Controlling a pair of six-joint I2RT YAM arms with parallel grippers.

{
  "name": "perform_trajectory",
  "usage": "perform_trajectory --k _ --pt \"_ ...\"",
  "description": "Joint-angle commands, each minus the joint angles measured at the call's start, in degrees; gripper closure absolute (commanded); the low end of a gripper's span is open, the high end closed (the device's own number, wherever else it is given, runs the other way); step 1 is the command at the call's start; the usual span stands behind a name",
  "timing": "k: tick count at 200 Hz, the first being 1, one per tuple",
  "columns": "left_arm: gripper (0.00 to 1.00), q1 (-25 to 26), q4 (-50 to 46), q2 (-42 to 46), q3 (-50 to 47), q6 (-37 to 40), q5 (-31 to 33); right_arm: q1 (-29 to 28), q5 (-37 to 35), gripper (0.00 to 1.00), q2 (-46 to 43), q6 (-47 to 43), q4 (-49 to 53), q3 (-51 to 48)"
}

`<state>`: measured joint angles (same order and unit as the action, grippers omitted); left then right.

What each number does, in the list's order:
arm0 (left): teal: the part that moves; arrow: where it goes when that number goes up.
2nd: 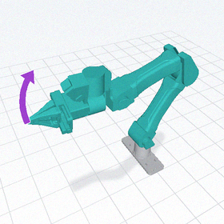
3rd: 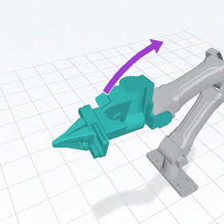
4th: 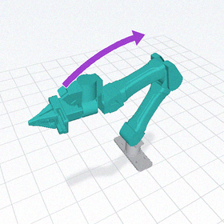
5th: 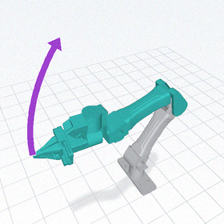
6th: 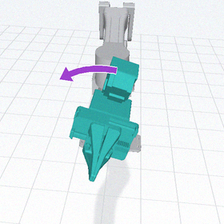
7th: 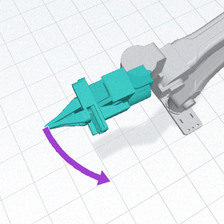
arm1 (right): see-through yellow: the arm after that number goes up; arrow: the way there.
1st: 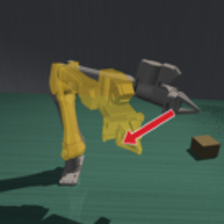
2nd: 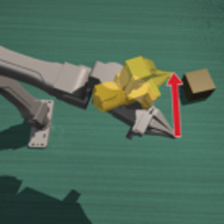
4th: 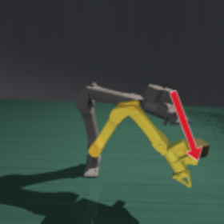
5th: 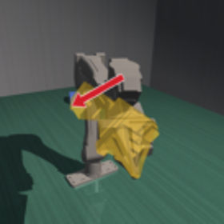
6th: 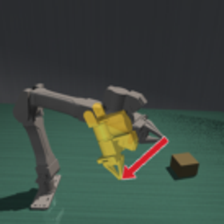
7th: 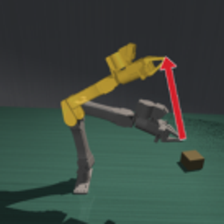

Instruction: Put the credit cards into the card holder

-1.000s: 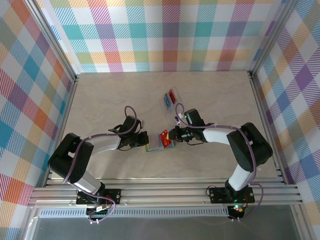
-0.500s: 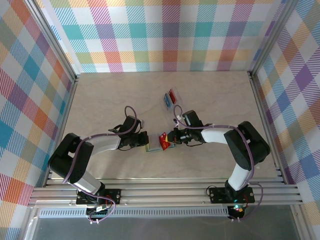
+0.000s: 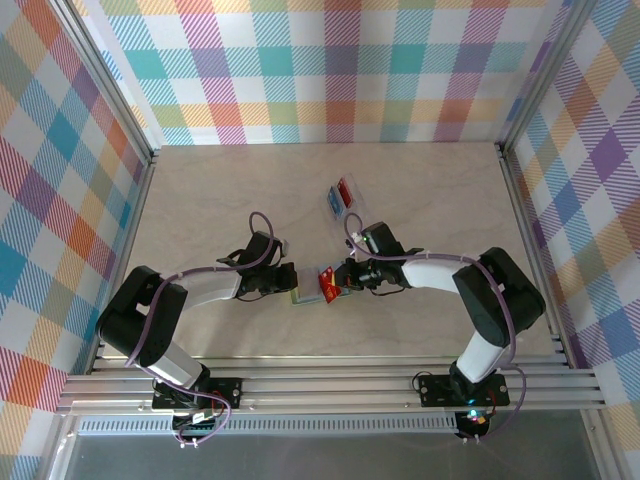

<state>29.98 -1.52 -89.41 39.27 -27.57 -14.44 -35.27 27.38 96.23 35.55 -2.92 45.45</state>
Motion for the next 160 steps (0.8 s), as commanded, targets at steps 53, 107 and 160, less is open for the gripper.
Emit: perform_trajectory --k 53,107,160 --pt "0.97 0.43 -3.84 -1.56 0.04 0.44 1.0 -1.14 -2.4 1.0 -3.87 -1.54 2.38 0.69" --pt "0.97 0.43 -3.85 -1.4 0.0 0.5 0.96 -1.21 -0.58 1.0 -2.39 -1.55 1.43 1.07" --pt "0.97 0.43 -4.0 -1.46 -0.03 0.5 0.97 -1.21 1.97 1.0 -2.27 -0.92 -0.76 0.74"
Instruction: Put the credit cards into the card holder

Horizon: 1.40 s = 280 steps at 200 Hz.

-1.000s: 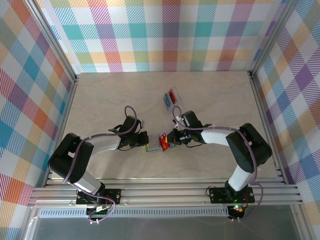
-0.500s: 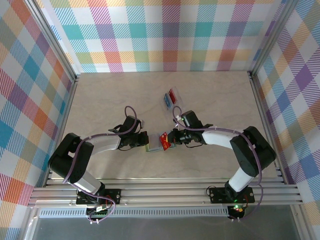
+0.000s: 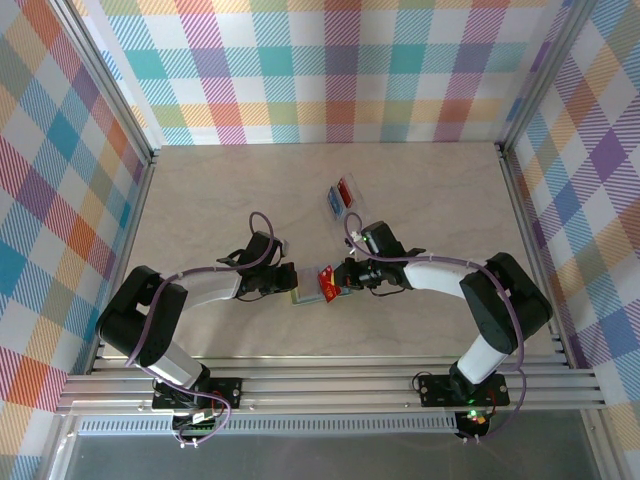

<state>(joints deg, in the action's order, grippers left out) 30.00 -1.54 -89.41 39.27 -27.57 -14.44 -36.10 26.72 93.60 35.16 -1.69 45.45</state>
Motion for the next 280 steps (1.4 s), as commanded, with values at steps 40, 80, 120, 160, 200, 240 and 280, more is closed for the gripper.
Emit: perform_trajectory --k 40,80,120,160,200,240,280 --pt "0.97 0.41 -3.98 -1.43 -0.02 0.44 0.9 -0.33 4.75 1.0 1.2 0.07 -3.98 0.51" --pt "0.97 0.5 -3.97 -1.32 -0.15 0.46 0.9 -0.21 5.2 1.0 4.44 0.03 -4.37 1.45" --pt "0.97 0.5 -4.05 -1.22 -0.07 0.5 0.92 0.71 4.97 1.0 6.24 0.43 -4.8 2.22" --pt "0.97 0.5 -3.87 -1.23 -0.71 -0.22 1.14 1.8 5.04 1.0 9.05 2.19 -5.94 3.5" --pt "0.97 0.5 -3.91 -1.45 -1.29 -1.64 1.82 2.32 5.07 1.0 10.99 4.32 -7.11 3.34" --pt "0.98 0.51 -3.88 -3.44 -0.98 -3.32 1.52 3.31 4.75 1.0 11.07 6.0 -8.36 1.79" --pt "0.99 0.85 -6.34 -2.74 -0.89 -3.79 3.49 3.49 4.16 1.0 11.28 7.9 -9.89 0.41"
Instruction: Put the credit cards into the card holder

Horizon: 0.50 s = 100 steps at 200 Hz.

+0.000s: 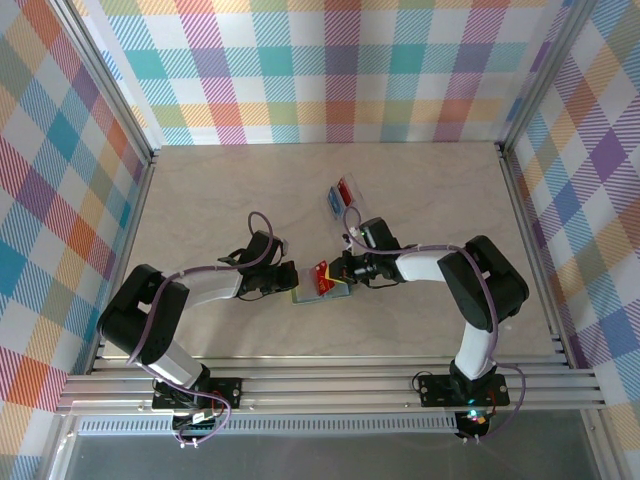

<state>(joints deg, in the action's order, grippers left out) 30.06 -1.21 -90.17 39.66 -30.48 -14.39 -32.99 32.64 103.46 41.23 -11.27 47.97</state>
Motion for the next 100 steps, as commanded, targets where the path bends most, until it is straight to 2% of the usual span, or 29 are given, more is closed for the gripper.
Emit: perform_trajectory --k 1,52,100 --pt "0.99 0.79 -6.68 -1.91 -1.31 -0.85 3.51 0.39 -1.82 1.0 1.41 1.87 -0.33 -2.14" --pt "1.0 1.7 -8.38 -1.32 -2.04 -1.12 6.11 0.61 -2.39 1.0 0.39 3.93 -2.04 -4.69" --pt "1.0 2.1 -10.12 -0.89 -2.22 -0.44 8.83 1.25 -0.03 1.0 0.11 4.88 -3.82 -6.7"
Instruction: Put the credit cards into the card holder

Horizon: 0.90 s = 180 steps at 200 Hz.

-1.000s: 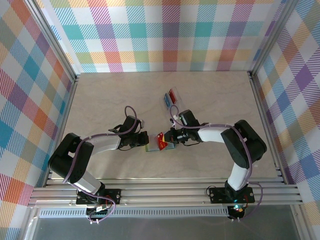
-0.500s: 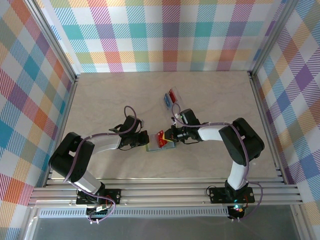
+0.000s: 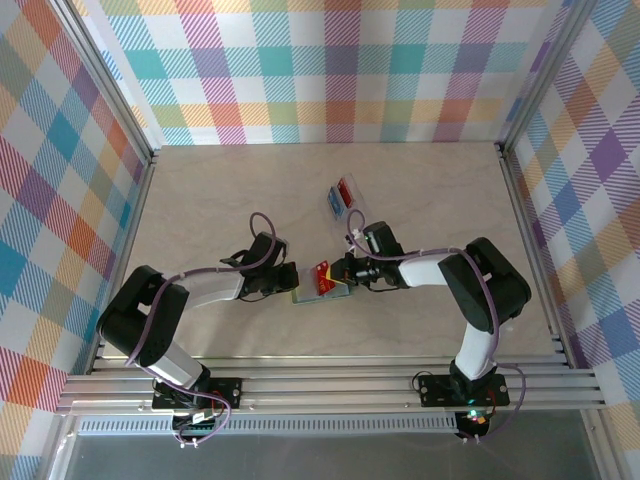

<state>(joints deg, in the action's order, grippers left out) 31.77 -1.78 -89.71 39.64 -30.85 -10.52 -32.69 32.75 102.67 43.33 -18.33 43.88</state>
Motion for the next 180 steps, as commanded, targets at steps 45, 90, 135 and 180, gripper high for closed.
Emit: perform_trajectory --k 45,90,135,180 --pt "1.0 0.91 -11.36 -0.82 -1.85 1.11 7.08 1.99 2.51 1.0 2.62 5.24 -1.5 -4.12" --pt "1.0 1.69 -12.22 -0.97 -1.21 2.15 8.86 2.41 3.33 1.0 3.18 6.56 -2.99 -4.94" --pt "1.0 2.41 -11.87 -1.56 -0.81 2.48 9.12 2.52 3.64 1.0 4.71 9.16 -6.27 -5.32" --pt "1.0 2.95 -11.31 -2.37 -0.62 2.57 8.91 2.45 2.21 1.0 4.77 10.19 -7.03 -5.49"
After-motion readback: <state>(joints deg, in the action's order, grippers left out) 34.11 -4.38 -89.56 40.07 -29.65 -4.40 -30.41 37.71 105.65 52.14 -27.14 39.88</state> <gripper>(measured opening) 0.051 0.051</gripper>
